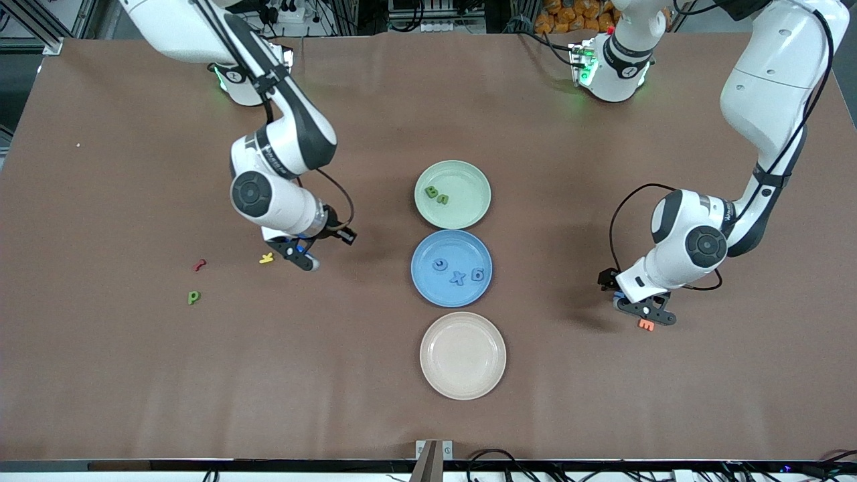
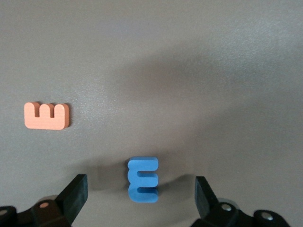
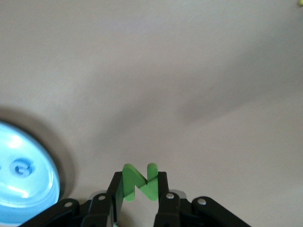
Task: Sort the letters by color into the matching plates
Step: 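Carry the N to the green plate while the left gripper grasps blue E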
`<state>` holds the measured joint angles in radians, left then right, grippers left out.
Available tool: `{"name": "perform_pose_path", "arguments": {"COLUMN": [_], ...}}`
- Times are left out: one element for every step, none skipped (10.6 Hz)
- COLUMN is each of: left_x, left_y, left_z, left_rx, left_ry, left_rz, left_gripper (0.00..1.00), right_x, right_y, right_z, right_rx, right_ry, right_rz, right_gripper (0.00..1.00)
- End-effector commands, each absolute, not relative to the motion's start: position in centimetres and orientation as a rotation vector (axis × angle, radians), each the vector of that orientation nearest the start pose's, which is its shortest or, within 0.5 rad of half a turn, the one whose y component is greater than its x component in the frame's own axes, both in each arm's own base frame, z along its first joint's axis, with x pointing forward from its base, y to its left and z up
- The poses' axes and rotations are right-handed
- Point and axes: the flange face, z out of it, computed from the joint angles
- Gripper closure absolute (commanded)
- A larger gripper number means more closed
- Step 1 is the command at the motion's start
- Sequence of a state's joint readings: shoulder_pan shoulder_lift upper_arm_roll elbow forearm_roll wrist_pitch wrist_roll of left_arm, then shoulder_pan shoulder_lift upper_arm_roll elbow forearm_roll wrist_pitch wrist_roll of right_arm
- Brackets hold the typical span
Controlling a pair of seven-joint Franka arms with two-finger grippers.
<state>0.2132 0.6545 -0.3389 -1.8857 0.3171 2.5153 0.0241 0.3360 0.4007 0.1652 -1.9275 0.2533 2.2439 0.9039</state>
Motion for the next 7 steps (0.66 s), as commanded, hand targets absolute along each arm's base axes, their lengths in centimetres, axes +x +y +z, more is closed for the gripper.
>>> {"name": "perform_pose_path", "arguments": {"left_x": [62.6, 62.5, 62.5, 62.1, 62.0, 61.9, 61.9], "left_y": [-7.4, -7.3, -7.8, -7.9, -8.0, -8.0, -8.1], "left_z": [17.7, 17.4, 17.4, 17.0, 17.0, 16.9, 16.9], "left_rx": [-3.118, -3.120, -3.124, -3.129, -3.132, -3.132, -3.133], "left_ry": [0.524, 0.491, 0.487, 0.477, 0.474, 0.474, 0.467], "left_rz": [-0.058, -0.052, -0.073, -0.083, -0.097, -0.095, -0.095], "left_gripper": [0.59, 1.00, 1.00, 1.00, 1.00, 1.00, 1.00], "right_x": [52.7, 52.1, 51.1, 50.3, 49.3, 48.4, 47.6], "right_y": [33.9, 35.3, 36.9, 38.2, 40.1, 41.9, 43.5], "right_z": [28.6, 28.7, 28.7, 28.4, 27.7, 26.7, 25.7], "right_rx": [-2.900, -2.889, -2.887, -2.879, -2.859, -2.830, -2.800], "right_ry": [0.691, 0.662, 0.635, 0.607, 0.580, 0.624, 0.657], "right_rz": [0.276, 0.254, 0.266, 0.278, 0.263, 0.253, 0.228], "right_gripper": [1.00, 1.00, 1.00, 1.00, 1.00, 1.00, 1.00]}}
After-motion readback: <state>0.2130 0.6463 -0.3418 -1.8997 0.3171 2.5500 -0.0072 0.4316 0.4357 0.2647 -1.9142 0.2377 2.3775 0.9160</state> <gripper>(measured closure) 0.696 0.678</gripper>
